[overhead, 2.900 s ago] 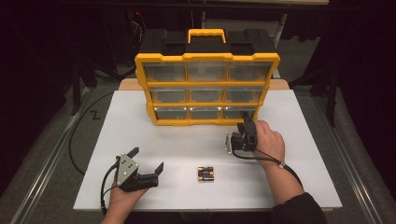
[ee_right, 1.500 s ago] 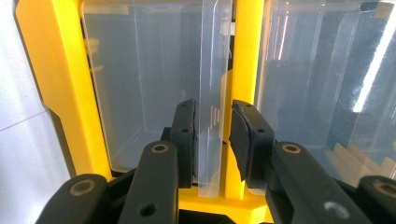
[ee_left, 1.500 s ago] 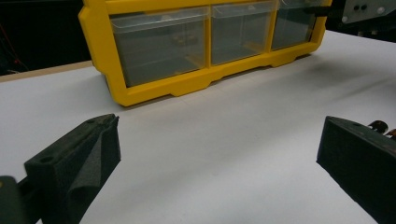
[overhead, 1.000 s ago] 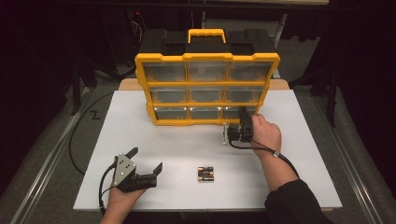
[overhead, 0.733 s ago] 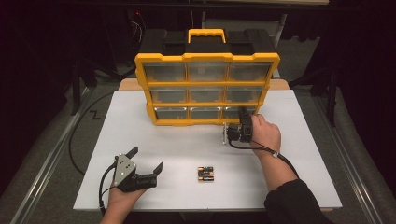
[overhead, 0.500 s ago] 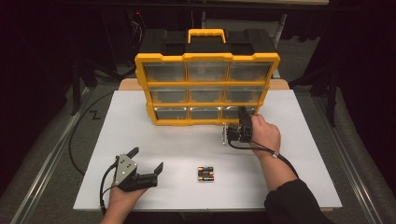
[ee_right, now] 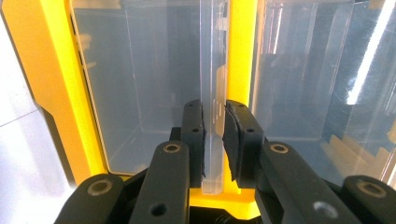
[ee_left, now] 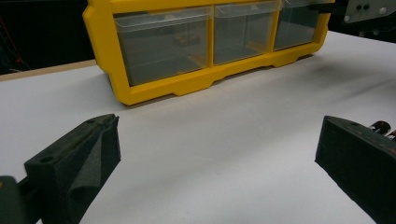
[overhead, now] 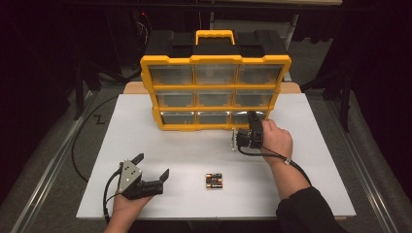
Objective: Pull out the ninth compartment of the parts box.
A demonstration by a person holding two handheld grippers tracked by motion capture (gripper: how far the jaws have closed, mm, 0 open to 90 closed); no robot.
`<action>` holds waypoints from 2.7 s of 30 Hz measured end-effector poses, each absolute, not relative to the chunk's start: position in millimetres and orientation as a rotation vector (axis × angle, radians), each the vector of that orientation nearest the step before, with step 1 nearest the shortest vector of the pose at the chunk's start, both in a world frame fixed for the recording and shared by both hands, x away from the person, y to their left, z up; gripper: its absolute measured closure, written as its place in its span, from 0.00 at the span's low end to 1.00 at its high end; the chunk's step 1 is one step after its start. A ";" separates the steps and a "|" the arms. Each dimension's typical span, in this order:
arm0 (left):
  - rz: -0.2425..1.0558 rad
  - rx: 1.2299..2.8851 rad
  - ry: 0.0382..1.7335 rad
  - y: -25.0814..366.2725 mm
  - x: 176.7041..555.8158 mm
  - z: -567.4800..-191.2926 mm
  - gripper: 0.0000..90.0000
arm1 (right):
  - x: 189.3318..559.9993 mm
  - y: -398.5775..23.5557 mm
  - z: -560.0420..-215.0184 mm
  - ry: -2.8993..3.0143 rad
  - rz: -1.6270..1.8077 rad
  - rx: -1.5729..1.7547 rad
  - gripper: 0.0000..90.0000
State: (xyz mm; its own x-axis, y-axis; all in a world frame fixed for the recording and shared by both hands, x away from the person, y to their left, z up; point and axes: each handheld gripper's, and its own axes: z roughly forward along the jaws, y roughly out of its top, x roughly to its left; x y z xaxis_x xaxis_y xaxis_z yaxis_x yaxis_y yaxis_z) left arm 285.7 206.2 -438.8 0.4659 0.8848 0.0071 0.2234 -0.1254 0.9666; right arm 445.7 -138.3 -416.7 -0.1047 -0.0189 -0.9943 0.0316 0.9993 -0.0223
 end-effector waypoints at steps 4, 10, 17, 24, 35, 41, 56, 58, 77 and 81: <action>0.763 1.623 0.977 206.6 285.4 -438.3 0.01 | 443.5 -138.0 -416.0 1.678 -0.047 0.016 0.89; 0.764 1.621 0.980 207.8 285.0 -438.1 0.01 | 439.0 -138.5 -416.5 1.678 -0.043 0.020 0.89; 0.764 1.621 0.978 207.5 285.4 -438.1 0.01 | 432.1 -138.8 -416.0 1.685 -0.034 0.024 0.89; 0.766 1.625 0.974 206.8 285.1 -437.8 0.01 | 423.6 -139.4 -416.2 1.678 -0.023 0.025 0.89; 0.767 1.629 0.971 206.2 284.9 -437.9 0.01 | 409.5 -141.2 -415.8 1.681 -0.029 0.011 0.89; 0.768 1.630 0.972 206.0 285.6 -438.3 0.01 | 407.4 -141.8 -419.5 1.693 -0.021 0.012 0.80; 0.763 1.631 0.974 207.3 286.0 -439.2 0.01 | 419.0 -137.1 -411.1 1.748 -0.057 -0.035 0.75; 0.763 1.631 0.974 207.5 285.9 -439.2 0.01 | 419.0 -136.6 -411.4 1.746 -0.061 -0.044 0.82; 0.767 1.647 0.966 204.3 286.4 -440.3 0.01 | 394.9 -138.2 -414.3 1.729 -0.038 -0.031 0.87; 0.764 1.648 0.964 203.8 286.7 -440.6 0.01 | 388.8 -138.8 -413.9 1.732 -0.039 -0.035 0.87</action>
